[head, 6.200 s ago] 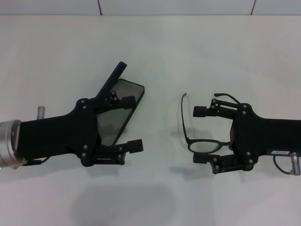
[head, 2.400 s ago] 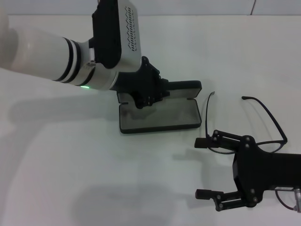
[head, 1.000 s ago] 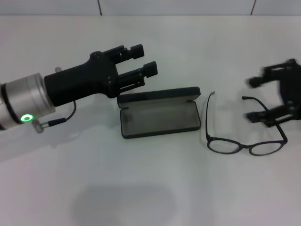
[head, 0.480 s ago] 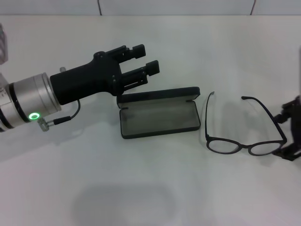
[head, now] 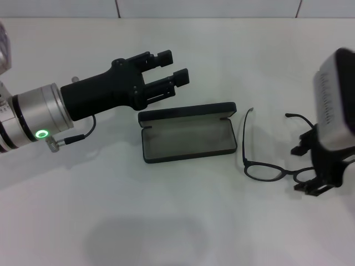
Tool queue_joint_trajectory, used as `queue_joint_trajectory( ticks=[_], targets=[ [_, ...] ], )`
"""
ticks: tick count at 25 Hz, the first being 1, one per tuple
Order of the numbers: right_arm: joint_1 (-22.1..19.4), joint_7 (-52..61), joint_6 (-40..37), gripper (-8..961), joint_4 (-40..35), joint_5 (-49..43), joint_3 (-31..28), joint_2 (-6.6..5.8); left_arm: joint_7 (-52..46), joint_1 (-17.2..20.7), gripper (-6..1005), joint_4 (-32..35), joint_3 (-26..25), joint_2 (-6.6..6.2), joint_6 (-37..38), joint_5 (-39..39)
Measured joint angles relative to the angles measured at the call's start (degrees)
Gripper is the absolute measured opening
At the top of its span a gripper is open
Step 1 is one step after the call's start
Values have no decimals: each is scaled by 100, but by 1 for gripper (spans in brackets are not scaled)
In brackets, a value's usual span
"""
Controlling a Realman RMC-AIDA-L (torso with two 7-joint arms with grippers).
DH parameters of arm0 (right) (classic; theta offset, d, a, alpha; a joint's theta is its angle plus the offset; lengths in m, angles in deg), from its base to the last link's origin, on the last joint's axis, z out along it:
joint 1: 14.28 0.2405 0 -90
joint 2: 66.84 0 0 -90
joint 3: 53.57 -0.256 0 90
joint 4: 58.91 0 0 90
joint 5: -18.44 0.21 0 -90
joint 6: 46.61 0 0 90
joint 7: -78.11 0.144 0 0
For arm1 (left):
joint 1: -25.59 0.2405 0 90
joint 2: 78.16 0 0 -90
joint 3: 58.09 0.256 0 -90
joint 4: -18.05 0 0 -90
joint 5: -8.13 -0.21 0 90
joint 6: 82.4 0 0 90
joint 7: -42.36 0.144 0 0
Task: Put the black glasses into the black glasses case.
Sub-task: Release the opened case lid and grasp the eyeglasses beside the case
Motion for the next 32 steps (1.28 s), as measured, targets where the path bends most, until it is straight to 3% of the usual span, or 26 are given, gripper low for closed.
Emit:
queue_joint_trajectory(
  ticks=[6,10,16,21,32],
  targets=[
    [279,-99,420,703,714,145,272,7,25,12,670,-4,1,27,-5,-8],
    [276,-231,527,704,736,351,283,2,42,49,670,-7,1,34,-5,-21],
    [268,-269,442,560,769,376,306,-4,43,76,670,-8,1,25,-5,-50],
    [252,-267,423,298,788,370,301,-12,39,117,670,-8,1,5,0,-55],
    [211,-266,540,277,898,324,426,-1,19,131,669,-8,1,0,7,-61]
  ],
)
